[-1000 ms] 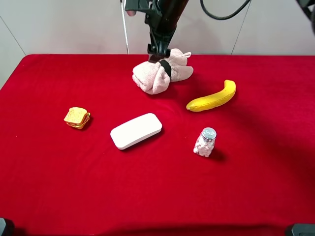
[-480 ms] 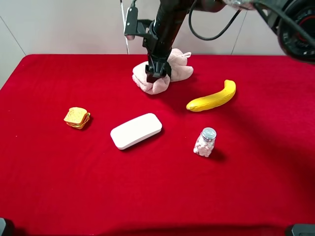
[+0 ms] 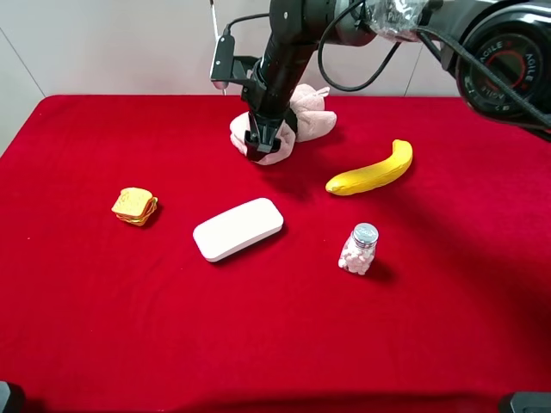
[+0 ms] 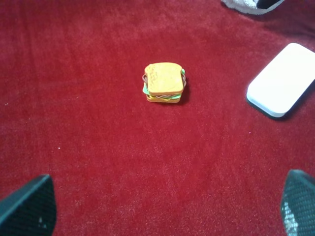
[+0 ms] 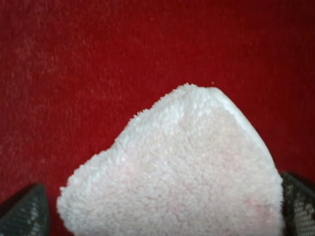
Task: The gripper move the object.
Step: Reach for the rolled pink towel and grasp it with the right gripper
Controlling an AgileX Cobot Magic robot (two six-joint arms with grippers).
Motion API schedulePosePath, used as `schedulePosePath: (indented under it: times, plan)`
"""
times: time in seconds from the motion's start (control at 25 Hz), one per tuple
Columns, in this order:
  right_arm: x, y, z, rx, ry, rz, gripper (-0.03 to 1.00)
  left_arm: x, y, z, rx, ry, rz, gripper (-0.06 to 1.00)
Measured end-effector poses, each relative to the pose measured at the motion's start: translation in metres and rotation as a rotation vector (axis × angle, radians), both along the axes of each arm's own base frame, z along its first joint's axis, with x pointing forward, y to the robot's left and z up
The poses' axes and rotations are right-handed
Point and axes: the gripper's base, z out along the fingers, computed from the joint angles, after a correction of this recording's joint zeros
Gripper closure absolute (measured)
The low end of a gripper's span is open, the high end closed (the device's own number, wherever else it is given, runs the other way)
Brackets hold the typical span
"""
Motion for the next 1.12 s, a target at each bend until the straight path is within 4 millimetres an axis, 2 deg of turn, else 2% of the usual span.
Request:
schedulePosePath:
  times: [0.4,1.12]
  plan:
    - [0.003,0.003,-0.016,0.003,-0.001,0.002,0.28,0.0,0.0,0.0,0.0,0.0,0.0,0.05]
    - [0.004,0.001,-0.018,-0.017,-0.013,0.015,0.3,0.0,0.0,0.0,0.0,0.0,0.0,0.05]
